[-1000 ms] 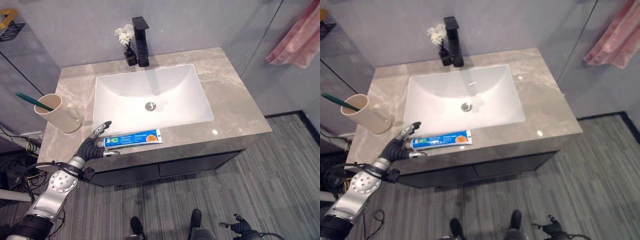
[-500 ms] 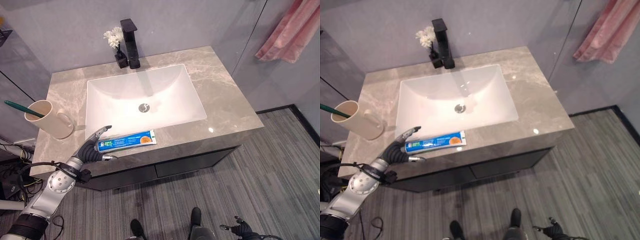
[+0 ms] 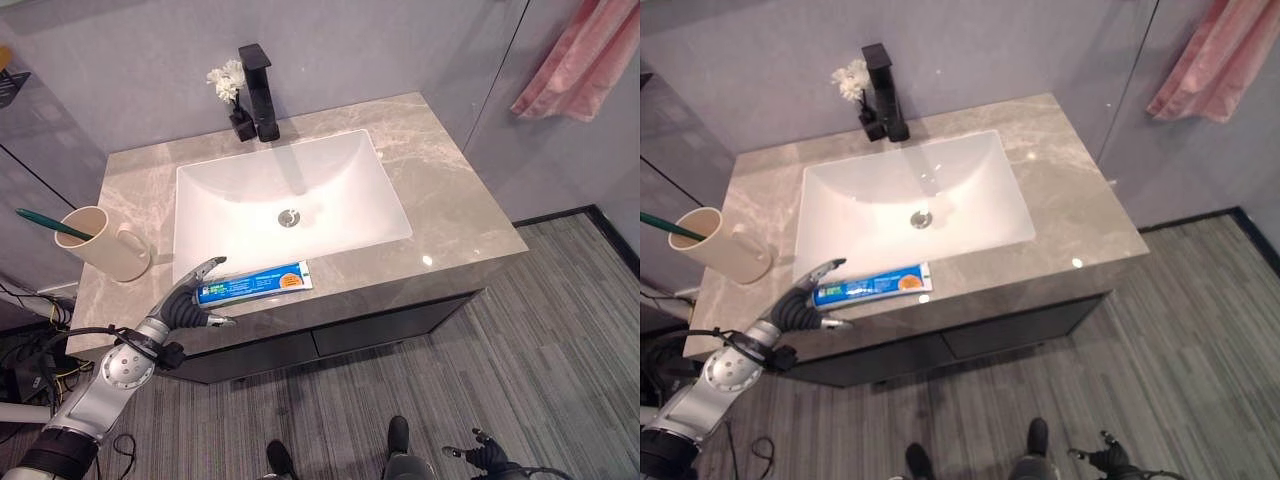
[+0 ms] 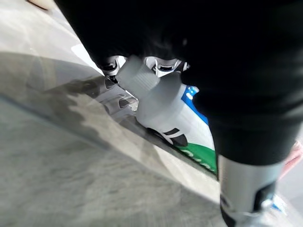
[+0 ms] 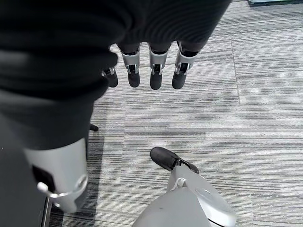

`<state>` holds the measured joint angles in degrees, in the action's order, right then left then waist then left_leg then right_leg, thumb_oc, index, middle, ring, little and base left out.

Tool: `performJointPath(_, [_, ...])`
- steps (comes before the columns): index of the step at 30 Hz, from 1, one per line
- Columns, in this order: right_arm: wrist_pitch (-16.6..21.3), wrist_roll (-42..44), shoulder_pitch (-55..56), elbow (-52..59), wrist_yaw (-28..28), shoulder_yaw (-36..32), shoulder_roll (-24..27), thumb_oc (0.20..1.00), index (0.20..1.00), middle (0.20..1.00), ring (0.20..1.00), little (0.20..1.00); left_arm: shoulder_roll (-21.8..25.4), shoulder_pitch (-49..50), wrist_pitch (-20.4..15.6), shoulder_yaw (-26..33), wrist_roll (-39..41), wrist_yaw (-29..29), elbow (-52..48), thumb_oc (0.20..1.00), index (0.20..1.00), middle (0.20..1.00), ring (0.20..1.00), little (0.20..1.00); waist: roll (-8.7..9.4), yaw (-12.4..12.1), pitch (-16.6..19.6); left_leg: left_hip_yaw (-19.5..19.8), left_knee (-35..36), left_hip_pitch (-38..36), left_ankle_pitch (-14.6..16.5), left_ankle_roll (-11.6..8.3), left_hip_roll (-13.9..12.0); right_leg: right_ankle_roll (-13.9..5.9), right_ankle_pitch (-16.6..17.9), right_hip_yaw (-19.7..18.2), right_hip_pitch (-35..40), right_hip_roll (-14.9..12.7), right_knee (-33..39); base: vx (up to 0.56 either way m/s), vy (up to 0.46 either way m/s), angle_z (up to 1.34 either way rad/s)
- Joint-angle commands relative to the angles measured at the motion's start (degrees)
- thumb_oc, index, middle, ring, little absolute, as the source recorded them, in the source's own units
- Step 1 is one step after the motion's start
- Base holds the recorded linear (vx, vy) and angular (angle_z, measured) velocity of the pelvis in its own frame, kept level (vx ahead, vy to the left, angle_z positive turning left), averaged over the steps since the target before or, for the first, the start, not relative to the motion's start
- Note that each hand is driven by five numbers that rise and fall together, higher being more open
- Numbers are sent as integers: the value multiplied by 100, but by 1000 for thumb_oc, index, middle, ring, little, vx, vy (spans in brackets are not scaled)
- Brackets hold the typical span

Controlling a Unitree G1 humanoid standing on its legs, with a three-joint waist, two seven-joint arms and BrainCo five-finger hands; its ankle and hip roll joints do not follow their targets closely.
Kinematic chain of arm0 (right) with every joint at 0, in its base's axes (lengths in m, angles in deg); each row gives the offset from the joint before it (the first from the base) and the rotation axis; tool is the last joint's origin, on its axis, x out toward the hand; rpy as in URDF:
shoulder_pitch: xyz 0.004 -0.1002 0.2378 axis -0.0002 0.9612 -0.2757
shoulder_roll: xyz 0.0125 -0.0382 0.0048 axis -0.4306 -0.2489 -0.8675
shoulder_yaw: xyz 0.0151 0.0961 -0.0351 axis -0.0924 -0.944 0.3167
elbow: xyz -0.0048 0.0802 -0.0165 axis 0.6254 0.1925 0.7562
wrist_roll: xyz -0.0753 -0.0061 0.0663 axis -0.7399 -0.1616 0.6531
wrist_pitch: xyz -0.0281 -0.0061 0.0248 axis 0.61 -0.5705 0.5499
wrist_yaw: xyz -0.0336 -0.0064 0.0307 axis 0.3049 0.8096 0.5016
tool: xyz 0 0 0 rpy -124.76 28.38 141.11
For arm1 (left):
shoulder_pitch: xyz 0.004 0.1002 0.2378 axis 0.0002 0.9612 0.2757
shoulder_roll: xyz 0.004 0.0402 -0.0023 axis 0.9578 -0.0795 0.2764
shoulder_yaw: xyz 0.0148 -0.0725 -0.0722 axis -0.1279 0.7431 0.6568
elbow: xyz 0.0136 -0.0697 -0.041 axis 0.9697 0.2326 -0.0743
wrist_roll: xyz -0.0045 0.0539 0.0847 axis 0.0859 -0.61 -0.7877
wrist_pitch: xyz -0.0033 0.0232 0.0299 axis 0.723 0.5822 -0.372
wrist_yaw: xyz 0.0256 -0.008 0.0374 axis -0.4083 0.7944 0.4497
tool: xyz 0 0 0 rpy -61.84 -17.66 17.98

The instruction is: Put brush and paste in cup on sink, flatten towel.

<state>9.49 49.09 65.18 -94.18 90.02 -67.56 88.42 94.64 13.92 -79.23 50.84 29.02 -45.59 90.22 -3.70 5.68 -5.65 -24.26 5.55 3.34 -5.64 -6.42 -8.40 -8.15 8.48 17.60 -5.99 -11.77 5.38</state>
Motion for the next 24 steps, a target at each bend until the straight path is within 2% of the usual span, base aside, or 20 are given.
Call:
performJointPath(1, [134, 57, -196, 82, 88, -167, 211, 1000, 1000, 1000, 1000, 1000, 30, -220, -139, -62, -257, 84, 178, 903, 903, 903, 903, 903, -151, 65, -255, 511, -55, -268, 106, -130, -164, -366, -135, -14, 329, 38, -87, 0, 0, 0])
performJointPath(4, [149, 80, -189, 69, 104, -188, 220, 1000, 1000, 1000, 1000, 1000, 77, -224, -155, -101, -435, 105, 146, 780, 780, 780, 780, 780, -162, 68, -268, 514, -55, -255, 103, -131, -164, -368, -138, -19, 312, 41, -92, 0, 0, 0])
performJointPath(7, [164, 84, -166, 66, 111, -211, 222, 1000, 1000, 1000, 1000, 1000, 125, -205, -180, -156, -574, 108, 108, 605, 605, 605, 605, 605, -165, 65, -272, 506, -55, -259, 111, -134, -175, -366, -146, -31, 309, 48, -92, 0, 0, 0])
performJointPath(10, [170, 93, -145, 42, 117, -222, 221, 1000, 1000, 1000, 1000, 1000, 97, -184, -196, -213, -625, 111, 159, 533, 533, 533, 533, 533, -175, 65, -275, 503, -55, -267, 114, -134, -178, -363, -152, -37, 312, 49, -95, 0, 0, 0])
performJointPath(24, [192, 94, -125, 65, 164, -249, 266, 1000, 1000, 1000, 1000, 1000, 151, -230, -257, -404, -933, 162, 167, 448, 448, 448, 448, 448, -233, 91, -308, 487, -55, -283, 119, -140, -176, -364, -150, -56, 303, 48, -99, 0, 0, 0])
